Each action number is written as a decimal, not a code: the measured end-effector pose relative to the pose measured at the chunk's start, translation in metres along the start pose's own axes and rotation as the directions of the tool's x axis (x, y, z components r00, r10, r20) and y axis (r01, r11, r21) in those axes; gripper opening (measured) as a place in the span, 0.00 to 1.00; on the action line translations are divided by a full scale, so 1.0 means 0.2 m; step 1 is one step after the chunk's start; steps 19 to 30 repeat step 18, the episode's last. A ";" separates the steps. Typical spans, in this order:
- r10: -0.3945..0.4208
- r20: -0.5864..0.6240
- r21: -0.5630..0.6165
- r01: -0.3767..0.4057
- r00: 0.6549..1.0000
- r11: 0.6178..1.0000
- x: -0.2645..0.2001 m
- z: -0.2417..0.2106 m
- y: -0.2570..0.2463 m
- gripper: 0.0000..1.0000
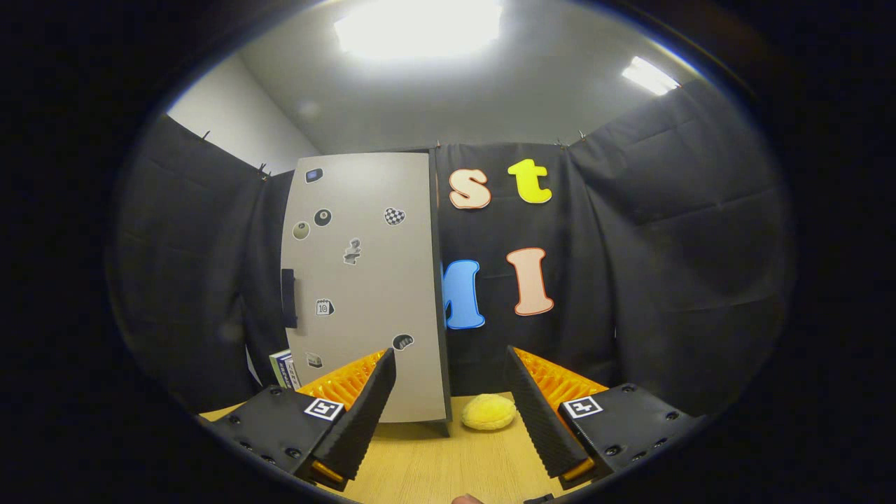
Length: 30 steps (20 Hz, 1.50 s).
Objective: Open the shoe cabinet door, grab the shoes and put them into the shoe cabinet, then close the shoe cabinet door.
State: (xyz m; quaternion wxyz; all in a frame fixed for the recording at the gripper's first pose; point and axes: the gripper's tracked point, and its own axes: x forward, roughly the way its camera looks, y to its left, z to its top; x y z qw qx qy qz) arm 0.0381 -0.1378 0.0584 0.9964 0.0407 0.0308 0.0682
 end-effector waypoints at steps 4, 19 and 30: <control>-0.018 0.013 -0.009 0.018 1.000 1.000 -0.11 0.02 0.04 0.98; -0.018 0.010 -0.008 0.018 1.000 1.000 -0.18 0.02 0.13 0.98; -0.018 0.010 -0.008 0.018 1.000 1.000 -0.18 0.02 0.13 0.98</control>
